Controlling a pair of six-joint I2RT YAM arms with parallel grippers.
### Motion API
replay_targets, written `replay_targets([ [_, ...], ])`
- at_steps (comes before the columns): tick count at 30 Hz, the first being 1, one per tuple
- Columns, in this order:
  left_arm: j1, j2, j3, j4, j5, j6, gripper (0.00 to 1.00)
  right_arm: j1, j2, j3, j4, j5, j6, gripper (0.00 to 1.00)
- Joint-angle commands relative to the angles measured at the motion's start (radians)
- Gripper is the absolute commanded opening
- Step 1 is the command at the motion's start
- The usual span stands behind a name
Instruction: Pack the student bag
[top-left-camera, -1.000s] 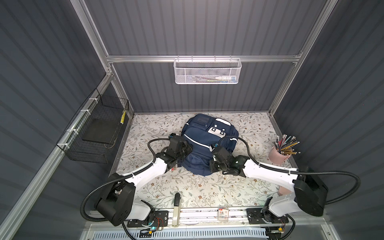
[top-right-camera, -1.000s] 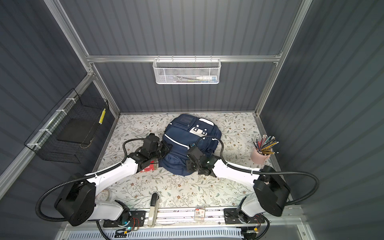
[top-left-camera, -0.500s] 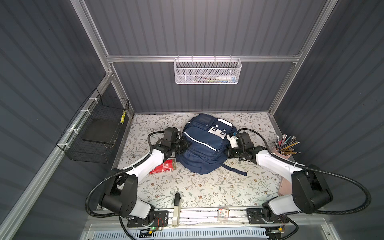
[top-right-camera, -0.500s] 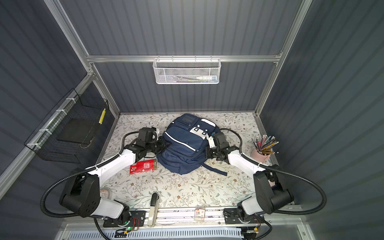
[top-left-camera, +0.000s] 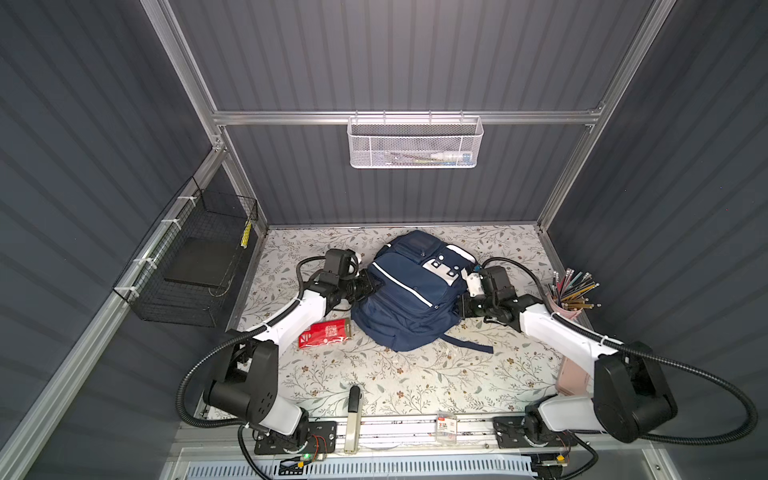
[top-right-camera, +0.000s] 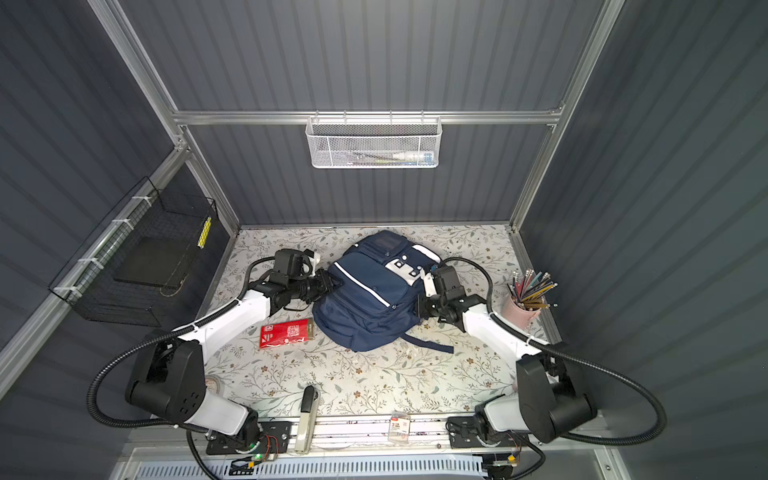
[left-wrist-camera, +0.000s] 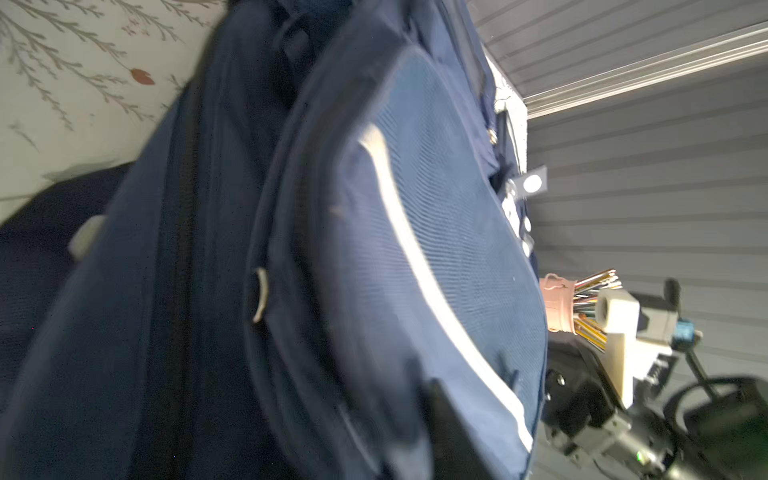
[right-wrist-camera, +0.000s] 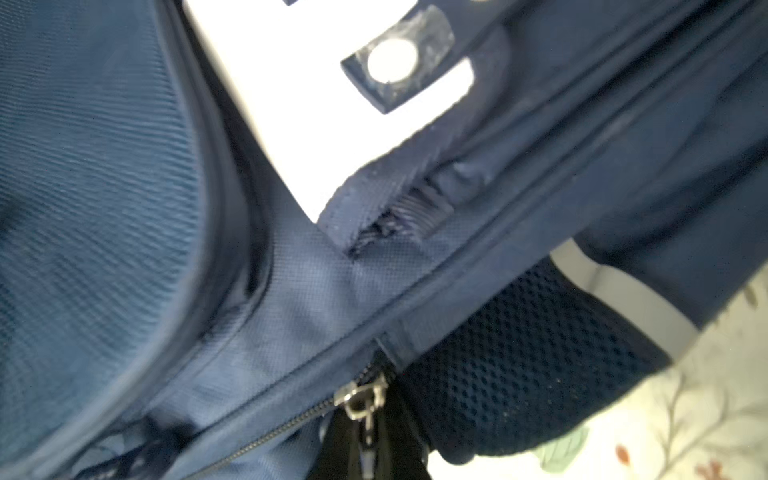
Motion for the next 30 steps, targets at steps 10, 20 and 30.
replay_targets([
  [10,0.035,-0.044,0.228,-0.157,-0.144,0.131,0.99,0.162,-0.081,-0.075,-0.026,0.107,0.168,0.16],
  [20,-0.272,-0.179,-0.001,0.019,-0.164,-0.089,0.87,0.187,-0.126,-0.116,-0.053,0.244,0.235,0.2],
  [30,-0.338,-0.089,-0.178,0.117,-0.353,-0.156,0.78,0.082,-0.112,-0.072,-0.138,0.274,0.115,0.13],
])
